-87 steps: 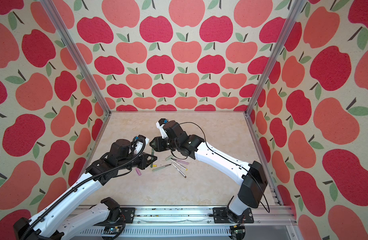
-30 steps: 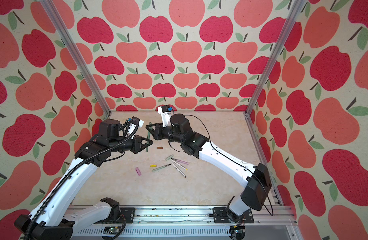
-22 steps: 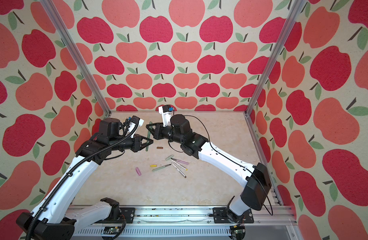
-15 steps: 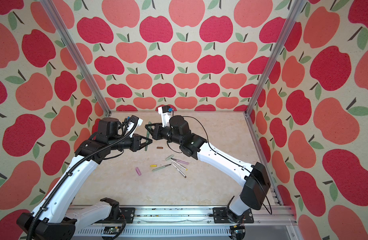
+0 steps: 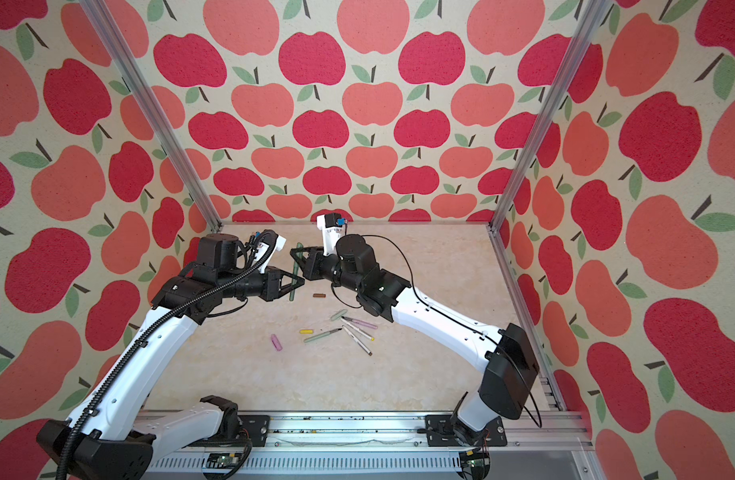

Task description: Insert the pens into the pen caps

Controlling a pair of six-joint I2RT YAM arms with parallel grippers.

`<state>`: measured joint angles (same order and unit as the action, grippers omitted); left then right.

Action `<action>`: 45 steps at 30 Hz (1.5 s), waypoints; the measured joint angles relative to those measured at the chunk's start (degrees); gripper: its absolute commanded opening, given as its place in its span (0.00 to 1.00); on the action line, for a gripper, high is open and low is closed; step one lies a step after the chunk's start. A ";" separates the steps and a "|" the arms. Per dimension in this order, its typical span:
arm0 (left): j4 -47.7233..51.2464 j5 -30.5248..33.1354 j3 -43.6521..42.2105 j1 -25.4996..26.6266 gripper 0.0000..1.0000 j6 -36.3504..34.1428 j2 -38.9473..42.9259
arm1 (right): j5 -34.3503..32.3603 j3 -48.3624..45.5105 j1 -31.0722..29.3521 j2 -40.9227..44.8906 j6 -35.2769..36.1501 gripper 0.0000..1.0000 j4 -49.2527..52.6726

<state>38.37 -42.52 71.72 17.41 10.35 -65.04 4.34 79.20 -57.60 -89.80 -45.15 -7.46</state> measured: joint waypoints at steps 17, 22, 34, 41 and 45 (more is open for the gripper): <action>-9.44 -3.45 -13.77 -0.57 0.00 4.63 8.72 | -0.07 1.20 -2.23 0.44 1.86 0.19 7.58; -13.79 -2.32 -16.96 -2.01 0.00 7.06 11.17 | 2.80 1.05 -3.61 0.42 3.08 0.25 12.04; -16.98 -1.73 -20.09 -1.77 0.00 9.75 12.44 | 3.43 1.05 -3.45 0.46 3.32 0.26 14.64; -18.08 0.76 -20.15 1.68 0.00 10.93 11.74 | 3.23 1.29 -2.97 0.44 3.37 0.27 15.52; -18.36 0.76 -20.20 3.91 0.00 11.26 11.19 | 3.04 1.38 -2.75 0.15 3.34 0.25 16.17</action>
<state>20.01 -41.76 51.53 21.32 21.61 -53.84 7.38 80.58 -60.36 -89.65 -41.80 8.71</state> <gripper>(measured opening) 0.138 0.262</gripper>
